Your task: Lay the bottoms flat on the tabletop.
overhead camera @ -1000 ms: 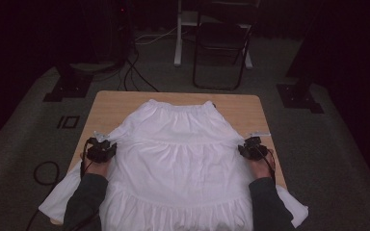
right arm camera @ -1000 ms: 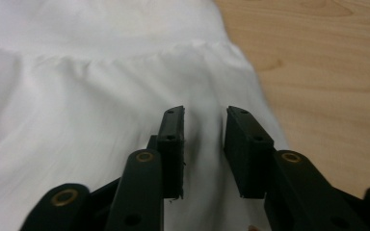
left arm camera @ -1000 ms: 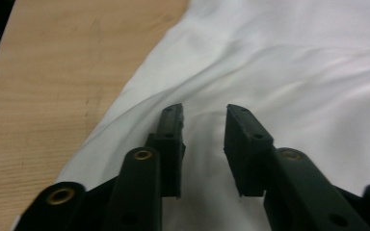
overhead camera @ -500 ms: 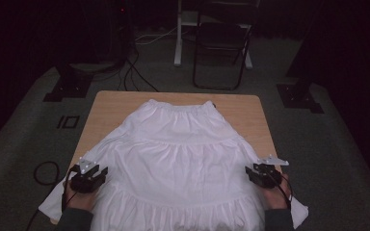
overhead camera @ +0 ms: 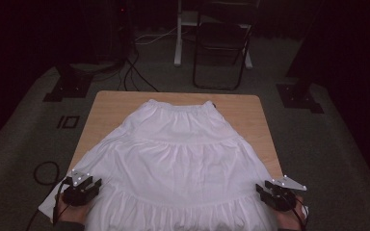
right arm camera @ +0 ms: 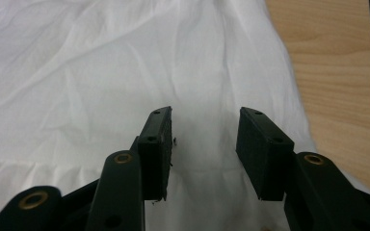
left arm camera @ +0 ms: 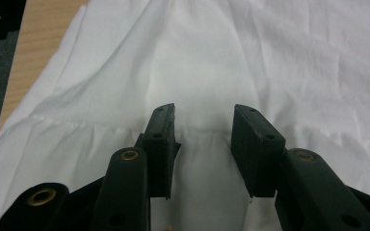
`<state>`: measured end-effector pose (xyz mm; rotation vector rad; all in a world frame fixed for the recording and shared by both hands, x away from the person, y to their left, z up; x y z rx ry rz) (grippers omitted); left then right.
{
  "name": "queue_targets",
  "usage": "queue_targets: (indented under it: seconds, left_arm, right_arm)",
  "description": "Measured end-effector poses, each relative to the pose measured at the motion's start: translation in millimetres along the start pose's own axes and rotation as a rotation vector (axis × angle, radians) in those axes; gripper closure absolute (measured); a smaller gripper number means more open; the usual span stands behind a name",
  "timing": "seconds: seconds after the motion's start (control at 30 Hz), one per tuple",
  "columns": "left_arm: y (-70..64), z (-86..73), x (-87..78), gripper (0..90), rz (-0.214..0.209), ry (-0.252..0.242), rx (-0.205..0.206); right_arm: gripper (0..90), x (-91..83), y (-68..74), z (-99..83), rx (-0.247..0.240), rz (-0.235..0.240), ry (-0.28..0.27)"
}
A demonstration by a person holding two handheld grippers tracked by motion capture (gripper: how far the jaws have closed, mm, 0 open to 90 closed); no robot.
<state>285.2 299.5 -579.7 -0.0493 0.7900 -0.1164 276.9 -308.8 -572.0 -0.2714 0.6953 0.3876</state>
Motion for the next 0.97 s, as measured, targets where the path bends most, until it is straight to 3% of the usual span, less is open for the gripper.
queue_targets:
  seconds: [0.17,0.33,0.77,0.97]
  left_arm:
    - [6.8,-3.6,0.5,63.6,-0.012,0.013,-0.029]
    - [10.0,-5.8,-2.3,65.1,0.0,0.012,-0.028]
    - [17.0,-10.1,-8.5,64.6,-0.017,0.004,-0.078]
    - [16.3,-9.9,-8.0,64.6,-0.016,0.005,-0.072]
  right_arm:
    - [56.0,0.9,-0.8,-4.5,-0.002,-0.003,0.009]
    - [55.7,1.9,0.0,-5.8,-0.009,-0.005,0.008]
    - [55.2,1.8,-1.6,-7.9,0.0,-0.011,-0.005]
    - [55.2,2.2,-2.8,-8.4,-0.001,-0.014,-0.008]
Point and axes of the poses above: each handheld gripper's, and its own axes: x roughly forward along the jaws, z roughly out of its top, y roughly to its left, the point moved 6 cm from there along x, roughly forward along the jaws, and after that the axes turned 11 degrees about -x, right-handed, at the moved point
